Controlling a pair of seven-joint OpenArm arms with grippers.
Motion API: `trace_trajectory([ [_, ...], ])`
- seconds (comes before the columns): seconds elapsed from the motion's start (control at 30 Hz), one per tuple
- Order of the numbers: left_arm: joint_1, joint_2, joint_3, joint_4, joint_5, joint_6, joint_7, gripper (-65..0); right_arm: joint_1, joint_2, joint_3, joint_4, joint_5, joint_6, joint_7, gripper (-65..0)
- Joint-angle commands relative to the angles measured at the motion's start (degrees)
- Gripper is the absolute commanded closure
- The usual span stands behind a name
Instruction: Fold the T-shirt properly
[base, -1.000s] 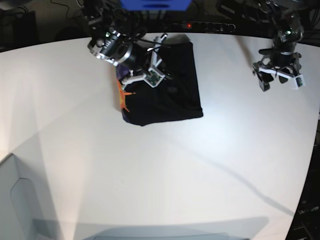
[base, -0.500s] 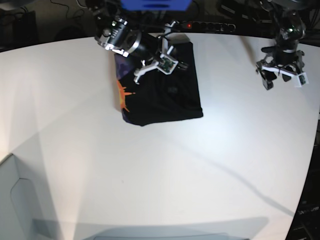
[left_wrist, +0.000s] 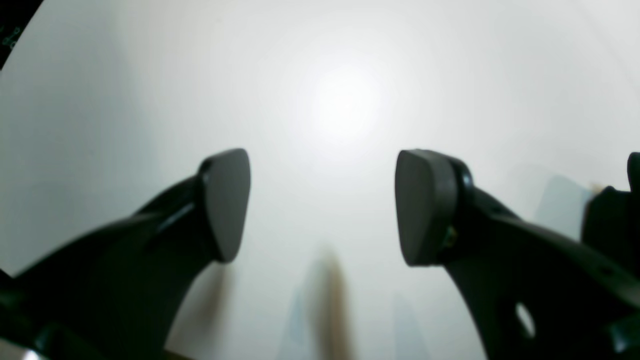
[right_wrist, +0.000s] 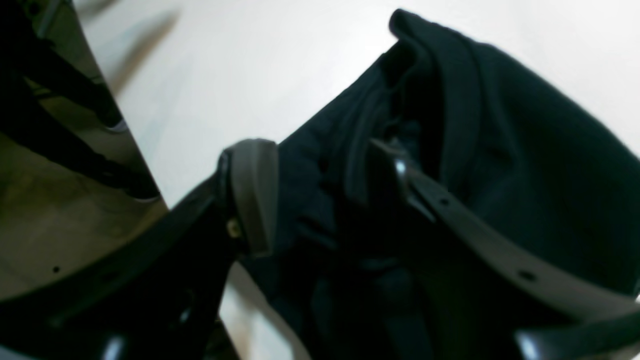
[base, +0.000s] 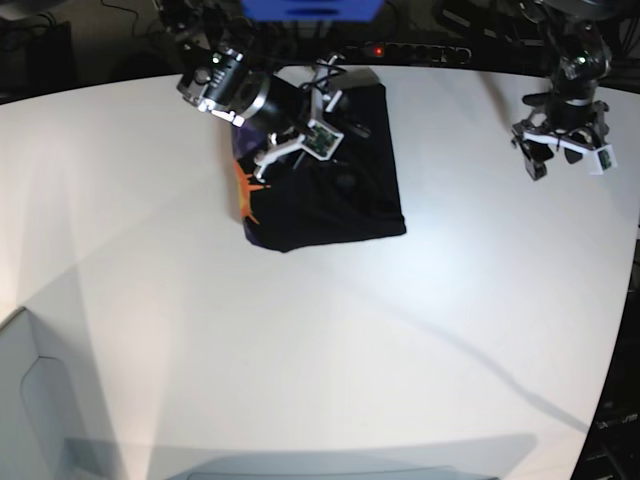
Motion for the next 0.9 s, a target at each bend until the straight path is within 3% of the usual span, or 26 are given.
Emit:
trace_trajectory([
  [0.0, 0.24, -0.63, -0.26, 1.09, -0.26, -0.12, -1.15, -43.7, 0.18, -0.15, -0.04, 0.86, 0.97, 0.17, 1.31, -29.7],
  [0.87, 0.15, -0.63, -0.26, 1.0, -0.26, -0.12, -1.15, -43.7, 6.42, -0.15, -0.48, -6.35, 0.88, 0.17, 1.39, -29.5],
])
